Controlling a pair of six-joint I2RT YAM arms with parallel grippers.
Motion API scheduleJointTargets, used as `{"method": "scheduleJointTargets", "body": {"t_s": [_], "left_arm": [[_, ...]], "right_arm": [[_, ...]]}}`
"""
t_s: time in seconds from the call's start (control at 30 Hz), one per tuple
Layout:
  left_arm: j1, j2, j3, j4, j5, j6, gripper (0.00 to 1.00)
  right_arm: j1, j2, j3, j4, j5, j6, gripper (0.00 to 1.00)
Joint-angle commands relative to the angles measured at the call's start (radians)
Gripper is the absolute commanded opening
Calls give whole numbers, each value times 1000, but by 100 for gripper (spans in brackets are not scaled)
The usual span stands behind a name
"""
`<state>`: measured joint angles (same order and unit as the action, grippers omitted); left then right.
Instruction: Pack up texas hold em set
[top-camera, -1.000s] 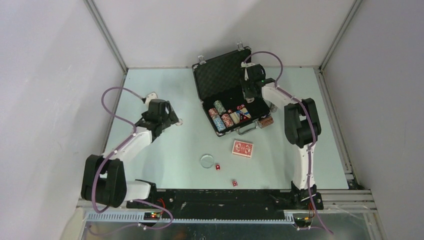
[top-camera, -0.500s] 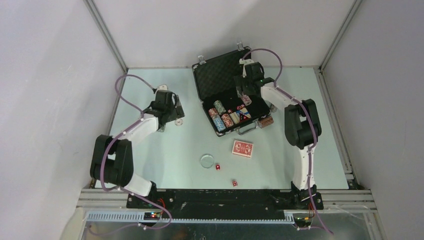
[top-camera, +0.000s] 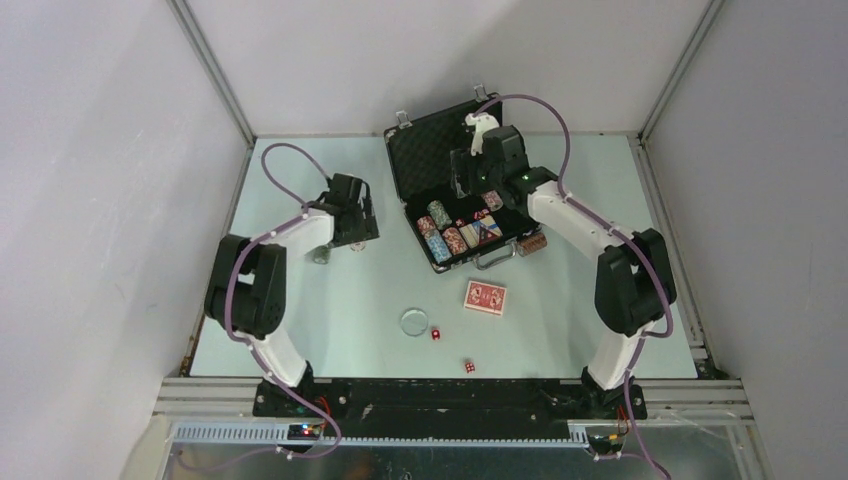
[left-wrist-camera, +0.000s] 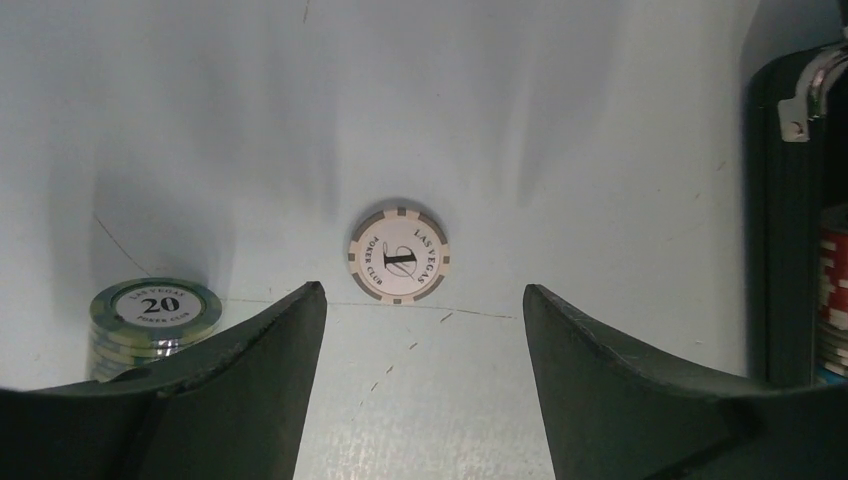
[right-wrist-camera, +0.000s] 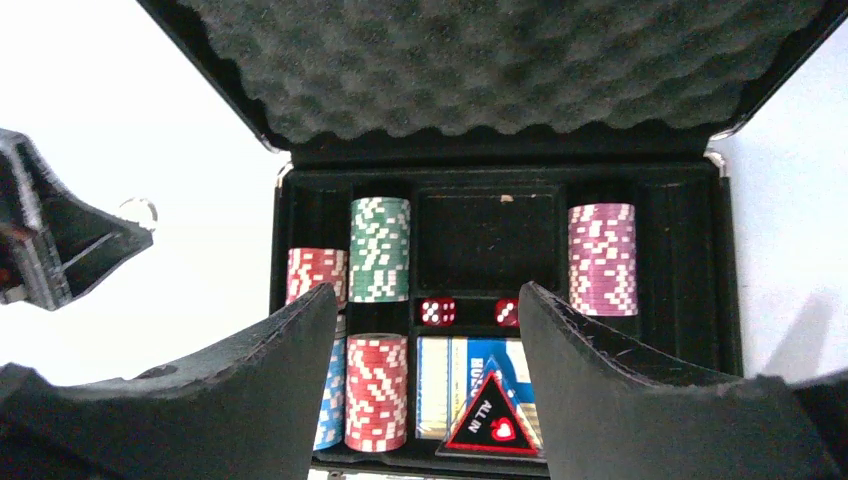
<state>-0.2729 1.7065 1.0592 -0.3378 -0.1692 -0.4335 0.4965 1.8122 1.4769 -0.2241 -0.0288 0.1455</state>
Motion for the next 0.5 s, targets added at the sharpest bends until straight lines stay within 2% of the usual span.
{"method": "scheduleJointTargets", "body": {"t_s": [0.0, 0.23, 0.4, 0.47], "left_arm": [[-5, 47, 78, -82, 6, 11, 79], [-3, 169, 246, -300, -48, -16, 70], [7, 223, 308, -387, -37, -27, 70], [25, 251, 352, -440, 8, -31, 71]], "right_arm": [[-10, -48, -30, 38, -76, 35, 69], [-16, -85, -65, 46, -103, 46, 67], [-21, -89, -68, 48, -131, 57, 66], [-22, -92, -71, 56, -151, 64, 65]]}}
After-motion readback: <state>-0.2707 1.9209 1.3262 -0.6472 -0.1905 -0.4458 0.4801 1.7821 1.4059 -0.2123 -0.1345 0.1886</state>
